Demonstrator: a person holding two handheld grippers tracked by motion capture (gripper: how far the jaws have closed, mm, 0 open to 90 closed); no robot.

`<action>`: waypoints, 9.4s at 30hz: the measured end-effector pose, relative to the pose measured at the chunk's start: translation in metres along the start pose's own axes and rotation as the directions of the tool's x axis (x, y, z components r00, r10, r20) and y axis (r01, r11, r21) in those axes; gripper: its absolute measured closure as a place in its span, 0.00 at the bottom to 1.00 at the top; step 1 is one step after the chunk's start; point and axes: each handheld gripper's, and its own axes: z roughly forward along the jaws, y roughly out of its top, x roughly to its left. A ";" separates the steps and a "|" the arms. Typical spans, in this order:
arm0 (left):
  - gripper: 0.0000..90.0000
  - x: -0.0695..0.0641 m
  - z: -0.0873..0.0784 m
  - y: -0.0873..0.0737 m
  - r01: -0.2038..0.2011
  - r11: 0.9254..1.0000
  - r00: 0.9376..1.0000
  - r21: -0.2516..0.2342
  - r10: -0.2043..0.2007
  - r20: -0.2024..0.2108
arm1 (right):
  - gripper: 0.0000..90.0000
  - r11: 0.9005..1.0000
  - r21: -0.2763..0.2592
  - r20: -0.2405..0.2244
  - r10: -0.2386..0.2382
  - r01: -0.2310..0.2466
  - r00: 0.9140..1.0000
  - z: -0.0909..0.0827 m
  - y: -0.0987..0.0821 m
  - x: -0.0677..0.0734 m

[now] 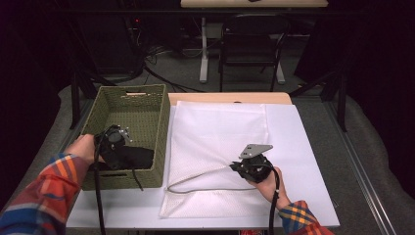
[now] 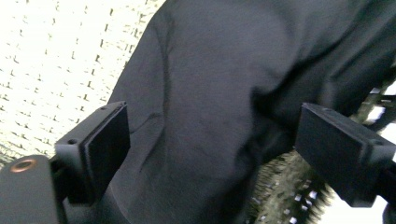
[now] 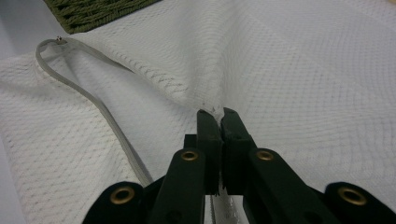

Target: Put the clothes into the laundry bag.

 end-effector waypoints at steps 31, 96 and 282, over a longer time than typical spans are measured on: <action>0.68 0.002 0.019 0.006 0.046 0.999 0.994 0.014 -0.045 -0.097 | 0.98 1.000 -0.004 0.005 -0.003 0.003 1.000 -0.001 0.001 0.000; 0.68 -0.018 -0.041 -0.003 0.032 0.996 0.993 -0.079 -0.040 -0.107 | 0.98 0.999 -0.032 0.036 0.031 -0.030 0.999 -0.008 0.001 -0.003; 0.67 -0.163 -0.019 0.098 0.083 0.932 0.952 -0.353 0.030 0.304 | 0.99 0.998 -0.057 0.067 0.035 -0.031 0.997 -0.009 0.014 0.006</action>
